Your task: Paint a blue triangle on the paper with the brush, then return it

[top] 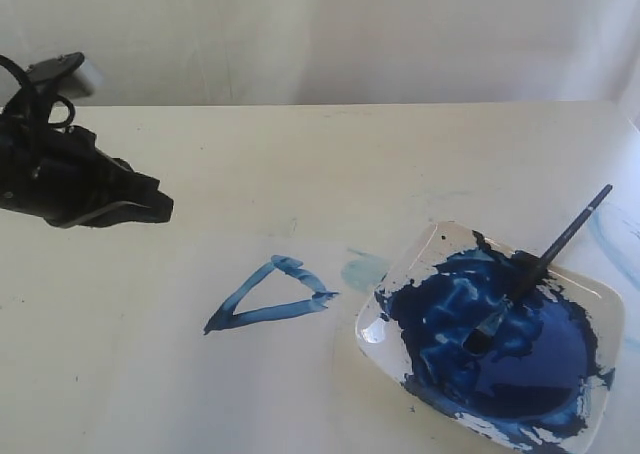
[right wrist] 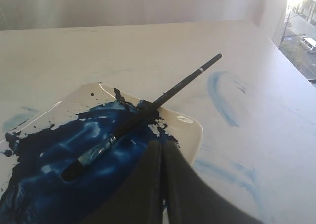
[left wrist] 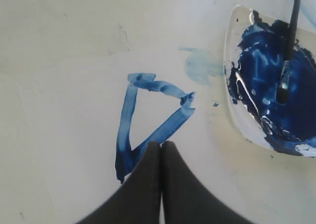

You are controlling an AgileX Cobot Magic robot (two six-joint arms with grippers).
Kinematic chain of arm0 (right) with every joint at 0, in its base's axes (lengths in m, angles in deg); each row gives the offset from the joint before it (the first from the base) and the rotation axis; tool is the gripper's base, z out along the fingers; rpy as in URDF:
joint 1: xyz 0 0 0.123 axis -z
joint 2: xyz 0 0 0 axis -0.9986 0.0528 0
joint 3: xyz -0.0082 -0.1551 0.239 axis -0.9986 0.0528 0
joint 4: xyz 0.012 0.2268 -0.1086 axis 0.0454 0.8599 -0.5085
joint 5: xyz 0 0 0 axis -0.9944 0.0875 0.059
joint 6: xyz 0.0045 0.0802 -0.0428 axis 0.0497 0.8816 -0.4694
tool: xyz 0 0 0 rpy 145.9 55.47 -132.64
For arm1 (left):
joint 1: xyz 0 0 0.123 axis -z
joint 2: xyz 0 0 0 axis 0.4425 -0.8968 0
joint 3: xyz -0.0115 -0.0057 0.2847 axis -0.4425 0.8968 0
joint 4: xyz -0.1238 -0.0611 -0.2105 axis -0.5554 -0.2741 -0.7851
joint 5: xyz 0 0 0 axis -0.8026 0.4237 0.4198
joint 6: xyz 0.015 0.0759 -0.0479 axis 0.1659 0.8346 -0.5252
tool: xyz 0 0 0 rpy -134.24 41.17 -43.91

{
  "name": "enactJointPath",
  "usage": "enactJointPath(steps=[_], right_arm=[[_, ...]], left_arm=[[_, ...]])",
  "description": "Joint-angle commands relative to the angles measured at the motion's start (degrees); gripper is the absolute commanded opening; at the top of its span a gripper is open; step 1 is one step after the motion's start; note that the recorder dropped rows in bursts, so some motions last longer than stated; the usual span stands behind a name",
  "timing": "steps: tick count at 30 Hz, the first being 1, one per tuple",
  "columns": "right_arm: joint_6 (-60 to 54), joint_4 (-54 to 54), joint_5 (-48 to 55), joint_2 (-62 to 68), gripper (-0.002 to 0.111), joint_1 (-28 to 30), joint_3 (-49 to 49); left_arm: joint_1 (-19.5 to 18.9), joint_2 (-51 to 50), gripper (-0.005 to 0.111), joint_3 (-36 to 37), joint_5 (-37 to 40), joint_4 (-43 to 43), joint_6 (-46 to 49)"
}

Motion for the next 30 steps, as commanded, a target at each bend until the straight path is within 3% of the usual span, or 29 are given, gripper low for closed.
enactJointPath(steps=[1, 13, 17, 23, 27, 30], right_arm=[[-0.33, -0.3, -0.11, -0.29, 0.0, -0.12, 0.08], [-0.33, -0.3, -0.11, -0.29, 0.0, -0.12, 0.08], [-0.33, -0.3, -0.11, -0.29, 0.0, -0.12, 0.08], [-0.33, -0.3, -0.11, -0.29, 0.0, -0.12, 0.08], [-0.33, -0.3, -0.11, -0.29, 0.0, -0.12, 0.08], [-0.33, -0.3, -0.11, -0.29, 0.0, -0.12, 0.08]], left_arm=[[-0.07, 7.55, 0.0, -0.31, 0.53, -0.46, 0.06], [-1.89, 39.17, 0.0, -0.31, 0.44, -0.46, 0.06], [-5.09, 48.3, 0.0, -0.31, 0.44, -0.46, 0.06], [-14.94, 57.77, 0.0, 0.9, -0.21, -0.46, 0.11], [-16.67, 61.24, 0.0, 12.98, -15.56, -1.87, 1.54], [-16.17, 64.07, 0.0, 24.36, -26.02, -8.96, -2.0]])
